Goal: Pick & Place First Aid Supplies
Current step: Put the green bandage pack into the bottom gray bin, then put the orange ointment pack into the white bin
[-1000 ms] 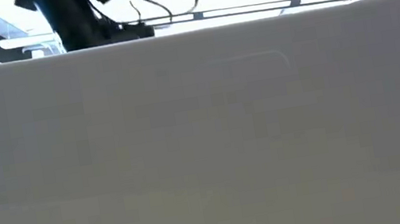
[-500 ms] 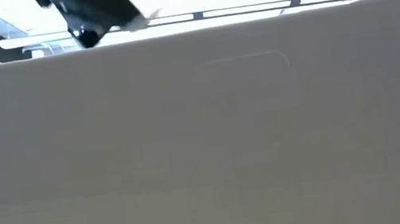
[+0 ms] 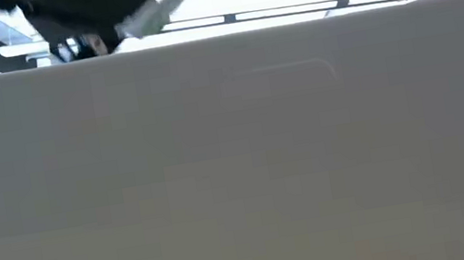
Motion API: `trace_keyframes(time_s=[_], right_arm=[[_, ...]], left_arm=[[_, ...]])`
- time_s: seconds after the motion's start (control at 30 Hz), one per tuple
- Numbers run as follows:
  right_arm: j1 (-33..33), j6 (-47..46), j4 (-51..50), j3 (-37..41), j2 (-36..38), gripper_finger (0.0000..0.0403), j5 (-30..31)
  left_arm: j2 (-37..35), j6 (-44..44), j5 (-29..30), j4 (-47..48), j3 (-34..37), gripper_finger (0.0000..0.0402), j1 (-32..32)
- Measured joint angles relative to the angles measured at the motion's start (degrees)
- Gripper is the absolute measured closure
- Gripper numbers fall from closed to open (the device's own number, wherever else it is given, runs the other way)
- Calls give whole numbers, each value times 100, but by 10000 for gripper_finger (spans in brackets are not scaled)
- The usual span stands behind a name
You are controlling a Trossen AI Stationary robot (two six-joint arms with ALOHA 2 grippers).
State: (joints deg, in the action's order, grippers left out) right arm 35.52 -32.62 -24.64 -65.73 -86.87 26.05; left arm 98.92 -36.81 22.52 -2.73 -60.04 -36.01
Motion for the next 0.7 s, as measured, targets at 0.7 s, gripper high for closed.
trace_keyframes(time_s=[0.7], right_arm=[[-255,-60,257,0,0,386,257]], left_arm=[[524,240,-392,288,-108,341,78]])
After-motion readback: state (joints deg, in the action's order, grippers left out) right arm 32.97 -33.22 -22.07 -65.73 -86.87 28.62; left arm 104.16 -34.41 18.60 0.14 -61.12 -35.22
